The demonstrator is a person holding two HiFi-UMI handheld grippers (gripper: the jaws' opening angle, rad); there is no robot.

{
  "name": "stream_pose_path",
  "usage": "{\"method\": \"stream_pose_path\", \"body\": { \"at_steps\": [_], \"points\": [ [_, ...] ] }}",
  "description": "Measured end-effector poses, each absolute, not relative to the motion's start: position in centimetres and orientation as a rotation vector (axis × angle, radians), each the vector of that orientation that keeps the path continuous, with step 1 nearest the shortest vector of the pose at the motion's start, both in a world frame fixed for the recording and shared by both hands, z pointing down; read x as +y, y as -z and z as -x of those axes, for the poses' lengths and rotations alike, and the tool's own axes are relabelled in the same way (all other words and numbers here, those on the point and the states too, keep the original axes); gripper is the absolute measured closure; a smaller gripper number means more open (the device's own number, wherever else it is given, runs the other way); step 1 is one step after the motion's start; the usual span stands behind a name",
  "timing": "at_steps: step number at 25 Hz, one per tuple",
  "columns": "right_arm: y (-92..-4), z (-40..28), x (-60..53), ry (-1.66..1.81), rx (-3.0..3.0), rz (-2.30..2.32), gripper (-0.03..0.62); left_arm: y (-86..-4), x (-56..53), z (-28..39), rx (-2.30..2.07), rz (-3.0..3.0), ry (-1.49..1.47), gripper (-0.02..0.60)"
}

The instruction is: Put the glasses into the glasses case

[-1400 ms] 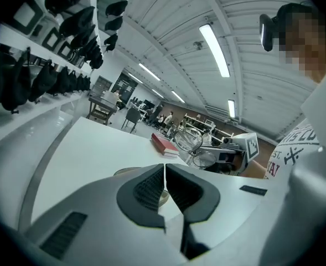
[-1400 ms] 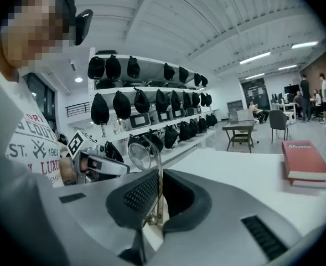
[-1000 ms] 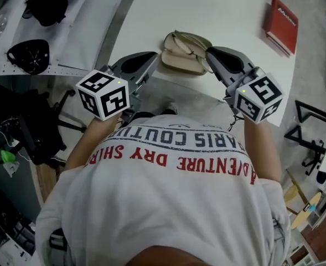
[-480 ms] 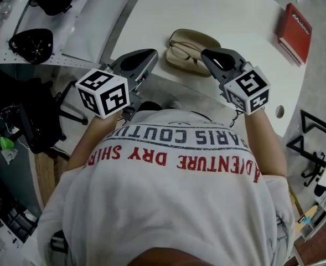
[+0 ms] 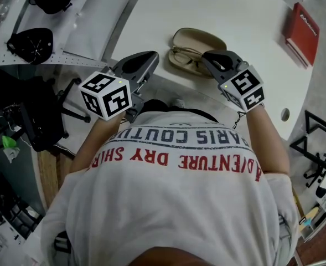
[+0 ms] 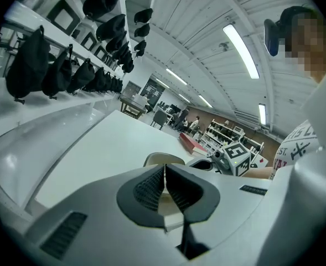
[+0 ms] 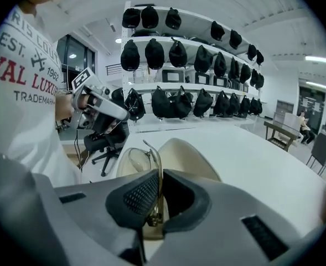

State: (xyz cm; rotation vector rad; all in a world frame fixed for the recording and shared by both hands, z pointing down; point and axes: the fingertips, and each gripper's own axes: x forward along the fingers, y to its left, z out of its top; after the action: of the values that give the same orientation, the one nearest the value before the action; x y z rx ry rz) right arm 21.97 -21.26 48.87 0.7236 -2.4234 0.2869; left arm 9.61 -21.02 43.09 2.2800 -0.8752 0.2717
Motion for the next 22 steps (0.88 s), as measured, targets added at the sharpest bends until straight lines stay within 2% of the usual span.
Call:
{"method": "stream_pose_path", "body": {
  "at_steps": [14,17,22],
  "points": [
    [-51.2,-21.8,-21.4,-0.159,-2.295,-0.635,0.546,-43.7,-21.1,-8.9,-0.901,-2.261,-0.237,0.554],
    [-50.8,-22.1,-21.4,-0.178,-2.284,-0.63,0.445,-43.2,-21.2,-8.9,-0.896,-2.254,-0.215,0.552],
    [-48.1,-23.0,-21.5,-0.338,-2.367,-0.744,0.378,-42.6,-21.4,-9.3,-0.856,-2.26,-0.233,0.552]
  ]
}}
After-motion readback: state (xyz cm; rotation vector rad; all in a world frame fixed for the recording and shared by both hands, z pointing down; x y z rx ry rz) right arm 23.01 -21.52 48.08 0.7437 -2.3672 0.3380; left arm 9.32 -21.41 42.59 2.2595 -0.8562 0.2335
